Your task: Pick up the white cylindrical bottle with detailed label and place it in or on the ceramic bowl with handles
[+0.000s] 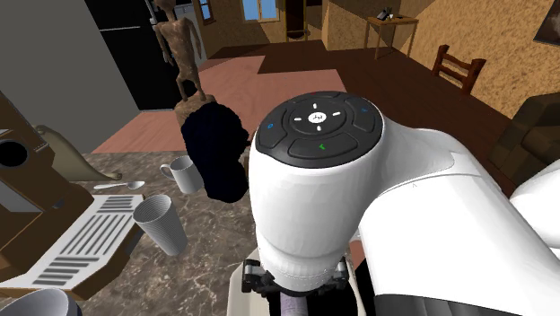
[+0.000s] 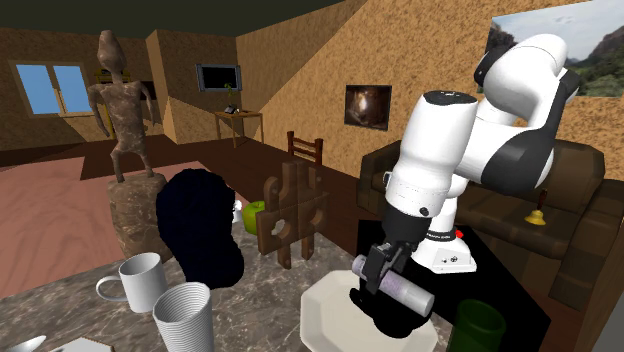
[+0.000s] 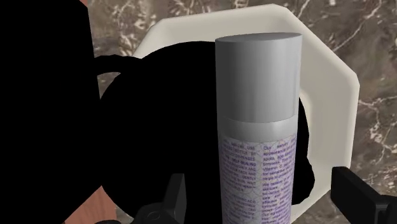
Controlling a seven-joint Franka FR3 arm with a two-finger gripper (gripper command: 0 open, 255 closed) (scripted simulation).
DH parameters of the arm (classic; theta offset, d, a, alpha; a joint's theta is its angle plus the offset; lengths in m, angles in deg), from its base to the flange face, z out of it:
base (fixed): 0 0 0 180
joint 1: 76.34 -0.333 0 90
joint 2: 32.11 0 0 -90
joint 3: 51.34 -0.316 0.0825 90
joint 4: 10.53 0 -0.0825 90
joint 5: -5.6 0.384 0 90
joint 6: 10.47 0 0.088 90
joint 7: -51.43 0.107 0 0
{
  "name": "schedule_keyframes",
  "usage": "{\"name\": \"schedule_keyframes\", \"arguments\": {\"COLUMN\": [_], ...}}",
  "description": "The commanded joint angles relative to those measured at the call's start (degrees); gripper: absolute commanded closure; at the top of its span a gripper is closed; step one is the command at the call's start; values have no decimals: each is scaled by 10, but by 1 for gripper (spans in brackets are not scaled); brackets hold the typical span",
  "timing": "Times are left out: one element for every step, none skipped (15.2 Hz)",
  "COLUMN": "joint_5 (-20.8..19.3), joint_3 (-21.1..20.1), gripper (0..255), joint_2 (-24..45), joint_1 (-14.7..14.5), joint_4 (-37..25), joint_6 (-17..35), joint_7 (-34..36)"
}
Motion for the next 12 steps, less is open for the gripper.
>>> {"name": "schedule_keyframes", "arguments": {"joint_5": [1, 1, 1, 0, 1, 1, 1, 1, 1, 1, 1, 1], "joint_3": [18, 34, 48, 58, 58, 58, 58, 58, 58, 58, 58, 58], "gripper": [0, 0, 0, 0, 0, 0, 0, 0, 0, 0, 0, 0], "joint_2": [-7, -13, -19, -23, -23, -24, -24, -24, -24, -24, -24, -24], "joint_1": [-13, -23, -32, -38, -38, -38, -38, -38, -38, -38, -38, -38], "joint_4": [-11, -23, -35, -45, -45, -45, -45, -45, -45, -45, -45, -45], "joint_6": [-20, -40, -60, -76, -76, -76, -76, -76, -76, -76, -76, -76], "joint_7": [-1, -3, -4, -4, -4, -4, -4, -4, -4, -4, -4, -4]}}
